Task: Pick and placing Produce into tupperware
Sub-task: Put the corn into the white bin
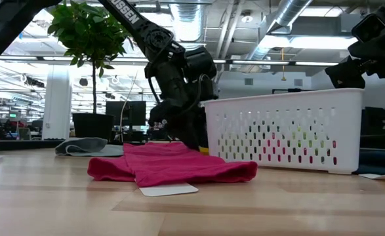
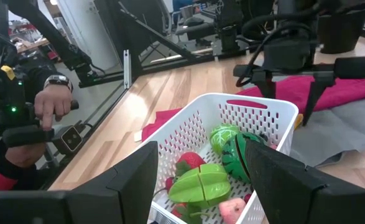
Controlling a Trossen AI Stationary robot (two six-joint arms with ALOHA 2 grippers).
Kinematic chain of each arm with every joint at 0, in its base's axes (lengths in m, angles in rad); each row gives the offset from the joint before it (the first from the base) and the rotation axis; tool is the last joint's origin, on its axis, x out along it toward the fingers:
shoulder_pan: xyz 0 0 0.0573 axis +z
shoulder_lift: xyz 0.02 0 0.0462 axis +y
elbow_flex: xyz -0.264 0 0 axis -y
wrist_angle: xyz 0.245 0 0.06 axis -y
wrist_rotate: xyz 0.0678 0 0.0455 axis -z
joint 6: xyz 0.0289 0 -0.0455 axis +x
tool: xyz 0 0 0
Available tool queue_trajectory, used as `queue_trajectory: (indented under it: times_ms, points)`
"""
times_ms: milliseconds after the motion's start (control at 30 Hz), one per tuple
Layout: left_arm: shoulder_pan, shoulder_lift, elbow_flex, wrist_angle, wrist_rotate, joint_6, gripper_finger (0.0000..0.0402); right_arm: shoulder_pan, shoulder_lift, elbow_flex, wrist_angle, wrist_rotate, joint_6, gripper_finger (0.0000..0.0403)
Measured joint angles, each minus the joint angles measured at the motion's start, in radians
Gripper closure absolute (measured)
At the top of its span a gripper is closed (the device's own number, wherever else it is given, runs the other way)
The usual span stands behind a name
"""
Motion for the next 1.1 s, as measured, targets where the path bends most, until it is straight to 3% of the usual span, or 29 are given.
queue_trajectory:
  times_ms: [167,267,667,1100]
  points:
    - [0.000,-0.001,0.010,-0.020,-0.001,-0.003,0.0181,0.000,0.000,0.000,0.000,0.000,0.000,0.0138]
    - [0.000,-0.001,0.016,-0.021,-0.003,-0.008,0.0203,0.000,0.000,0.000,0.000,0.000,0.000,0.0138]
    - [-0.010,-0.001,0.016,-0.012,-0.015,-0.030,0.0391,0.000,0.000,0.000,-0.001,0.000,0.000,0.0138]
    - [-0.027,-0.001,0.053,-0.048,-0.095,-0.059,0.0399,0.000,0.000,0.000,-0.001,0.000,0.000,0.0138]
